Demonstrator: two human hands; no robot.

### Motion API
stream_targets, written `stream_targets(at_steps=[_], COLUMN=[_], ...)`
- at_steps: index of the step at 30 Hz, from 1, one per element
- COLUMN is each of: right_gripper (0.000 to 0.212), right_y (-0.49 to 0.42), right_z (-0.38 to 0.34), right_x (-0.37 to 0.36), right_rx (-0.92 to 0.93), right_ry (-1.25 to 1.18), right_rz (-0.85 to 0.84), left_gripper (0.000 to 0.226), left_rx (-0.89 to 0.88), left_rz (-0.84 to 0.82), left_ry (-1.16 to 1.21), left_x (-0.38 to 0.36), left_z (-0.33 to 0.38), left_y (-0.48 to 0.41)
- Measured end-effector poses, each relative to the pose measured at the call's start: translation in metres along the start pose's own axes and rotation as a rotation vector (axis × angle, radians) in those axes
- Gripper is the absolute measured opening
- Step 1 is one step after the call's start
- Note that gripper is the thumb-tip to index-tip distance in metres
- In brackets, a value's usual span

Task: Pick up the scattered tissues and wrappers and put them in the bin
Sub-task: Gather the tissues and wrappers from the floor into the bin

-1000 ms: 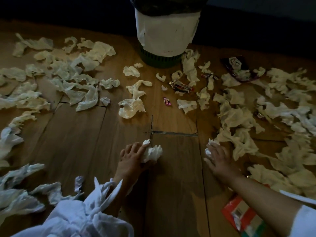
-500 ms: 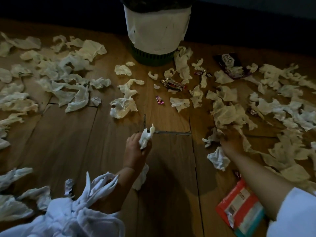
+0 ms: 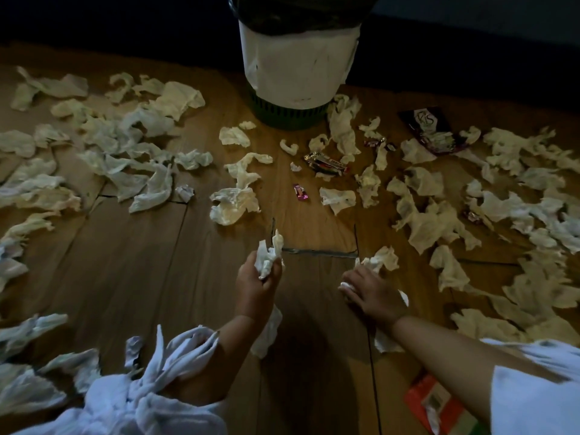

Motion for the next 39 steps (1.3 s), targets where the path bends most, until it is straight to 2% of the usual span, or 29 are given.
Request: stream_targets(at_steps=[1, 4, 6, 10, 16, 20, 25, 34, 39], right_gripper=[0.044, 0.017, 0.021, 0.025, 0.026, 0.029, 0.034, 0.034, 0.044], right_y=[-0.006, -0.027, -0.044, -0.085, -0.126, -0.145, -0.190, -0.308, -0.378], right_z=[0.003, 0.004, -0.006, -0.038, -0.083, -0.101, -0.115, -0.139, -0.162], right_x=[0.004, 0.016, 0.029, 0.081, 0.197, 0.262, 0.307, 0.338, 0.368], right_rx=[0.004, -0.116, -0.156, -0.172, -0.152, -0.192, -0.219, -0.235, -0.231], right_ry=[-0.060, -0.402, -0.580, -0.778, -0.884, -1.063, -1.239, -1.319, -1.287], right_rz=[0.012, 0.127, 0.168, 0.078, 0.100, 0.192, 0.243, 0.424, 0.634], left_gripper=[0.017, 0.004, 0.020, 0.008, 0.015, 0.021, 0.027, 0.037, 0.041], left_rx=[0.005, 0.024, 0.041, 0.022, 0.107, 0.201, 0.176, 0.127, 0.130], left_rz=[0.003, 0.025, 0.059, 0.163, 0.344, 0.347, 0.315, 0.411, 0.489], left_ry=[0.009, 0.043, 0.037, -0.030, 0.018, 0.061, 0.084, 0.332, 0.540], left_x=[-0.001, -0.002, 0.002, 0.015, 0.016, 0.003, 0.004, 0.014, -0.003], left_z=[-0.002, -0.005, -0.001, 0.047, 0.161, 0.249, 0.324, 0.337, 0.338], left_y=[-0.001, -0.008, -0.018, -0.043, -0.077, -0.094, -0.138, -0.266, -0.318])
Point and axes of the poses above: each hand's wrist, its own y-axis away from the middle knuckle, its own x-axis out of the back of the hand, z = x × y, the point moved 3 cm from there along -y, towards the middle knuckle, and after that the axes turned 7 degrees about -y, right-handed, at the moved point
